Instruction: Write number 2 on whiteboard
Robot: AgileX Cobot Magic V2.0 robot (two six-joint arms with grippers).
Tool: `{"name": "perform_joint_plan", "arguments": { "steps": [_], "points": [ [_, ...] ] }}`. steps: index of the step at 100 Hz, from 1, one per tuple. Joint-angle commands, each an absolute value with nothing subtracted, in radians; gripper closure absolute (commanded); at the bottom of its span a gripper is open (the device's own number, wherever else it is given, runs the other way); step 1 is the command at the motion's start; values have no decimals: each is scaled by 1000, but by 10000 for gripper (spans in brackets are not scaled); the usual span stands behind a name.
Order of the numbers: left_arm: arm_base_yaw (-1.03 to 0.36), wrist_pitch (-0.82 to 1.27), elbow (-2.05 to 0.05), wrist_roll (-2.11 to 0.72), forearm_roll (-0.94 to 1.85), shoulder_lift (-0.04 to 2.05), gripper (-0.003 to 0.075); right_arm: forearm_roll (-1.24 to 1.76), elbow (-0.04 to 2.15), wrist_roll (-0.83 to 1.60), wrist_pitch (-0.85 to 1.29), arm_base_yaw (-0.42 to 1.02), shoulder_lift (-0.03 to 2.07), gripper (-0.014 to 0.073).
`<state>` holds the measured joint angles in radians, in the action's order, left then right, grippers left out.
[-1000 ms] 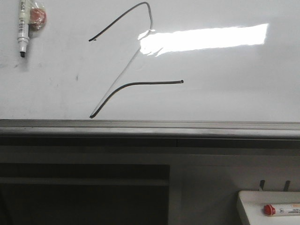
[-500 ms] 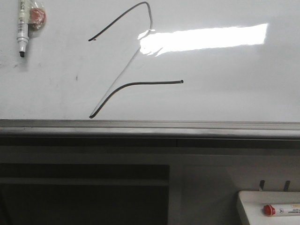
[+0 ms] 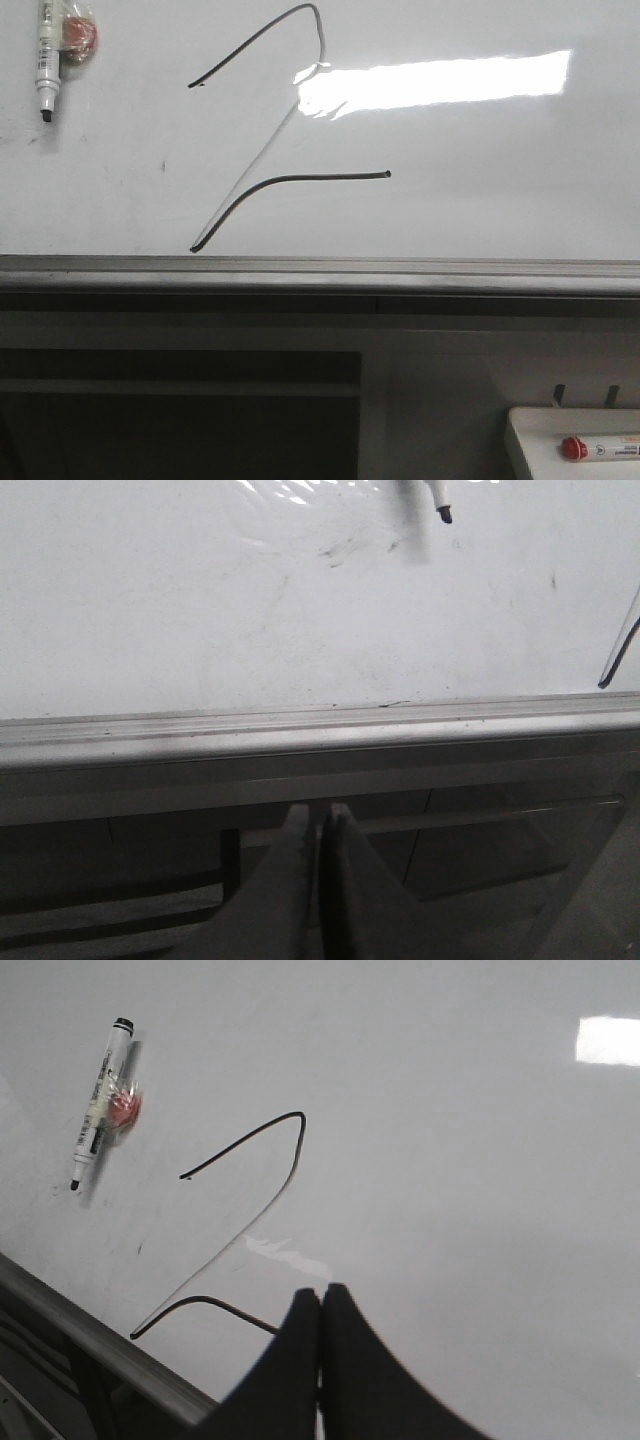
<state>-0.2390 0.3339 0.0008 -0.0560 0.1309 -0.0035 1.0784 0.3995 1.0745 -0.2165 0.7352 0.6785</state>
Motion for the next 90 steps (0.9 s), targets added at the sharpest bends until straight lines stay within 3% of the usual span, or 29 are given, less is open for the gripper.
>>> {"name": "perform_joint_plan", "arguments": {
  "steps": [1,43,72,90],
  "points": [
    [-237,287,11,-45,134,-31,741,1064,423,1078,-257,730,677,665],
    [-237,287,11,-45,134,-31,741,1054,221,1078,-263,730,588,665],
    [-237,287,11,-45,134,-31,741,814,50,1072,-341,730,404,665],
    [-237,287,11,-45,134,-31,741,521,-43,523,-483,702,367,665]
  ]
}}
